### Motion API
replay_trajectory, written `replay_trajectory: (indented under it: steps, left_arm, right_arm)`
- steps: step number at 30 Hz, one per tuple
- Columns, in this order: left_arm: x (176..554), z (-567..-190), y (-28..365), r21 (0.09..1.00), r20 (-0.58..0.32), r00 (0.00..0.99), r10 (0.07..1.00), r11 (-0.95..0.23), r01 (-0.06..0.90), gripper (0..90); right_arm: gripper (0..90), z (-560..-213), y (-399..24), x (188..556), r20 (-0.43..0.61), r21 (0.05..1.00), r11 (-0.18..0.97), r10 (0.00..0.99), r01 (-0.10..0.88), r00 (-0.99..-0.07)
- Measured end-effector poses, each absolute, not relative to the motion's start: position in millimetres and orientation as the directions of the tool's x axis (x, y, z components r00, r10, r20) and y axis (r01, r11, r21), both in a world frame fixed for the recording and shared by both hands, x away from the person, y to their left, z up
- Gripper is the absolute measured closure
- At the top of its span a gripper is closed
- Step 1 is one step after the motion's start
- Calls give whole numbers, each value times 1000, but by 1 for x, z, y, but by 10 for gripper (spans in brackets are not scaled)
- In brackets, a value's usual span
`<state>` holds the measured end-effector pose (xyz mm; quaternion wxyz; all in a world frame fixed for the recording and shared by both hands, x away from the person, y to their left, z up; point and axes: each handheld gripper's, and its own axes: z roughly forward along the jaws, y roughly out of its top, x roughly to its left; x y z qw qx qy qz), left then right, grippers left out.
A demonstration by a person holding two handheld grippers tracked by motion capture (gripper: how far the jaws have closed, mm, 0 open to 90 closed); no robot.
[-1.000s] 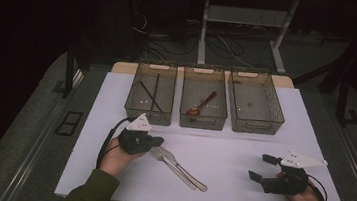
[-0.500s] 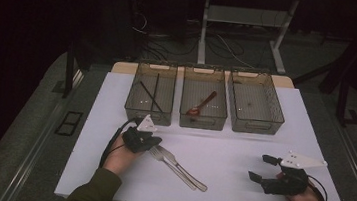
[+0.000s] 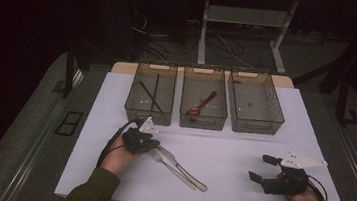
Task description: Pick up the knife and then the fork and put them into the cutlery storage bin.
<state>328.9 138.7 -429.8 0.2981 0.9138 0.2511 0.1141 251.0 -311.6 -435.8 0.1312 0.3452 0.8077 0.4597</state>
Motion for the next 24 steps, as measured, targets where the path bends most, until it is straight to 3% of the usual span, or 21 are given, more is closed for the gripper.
replay_trajectory:
  steps: [24]
  left_arm:
    - [283,-427,175,574,-4,854,519,-698,427,885]
  right_arm:
    - [176,-436,-311,251,103,832,341,680,437,-726]
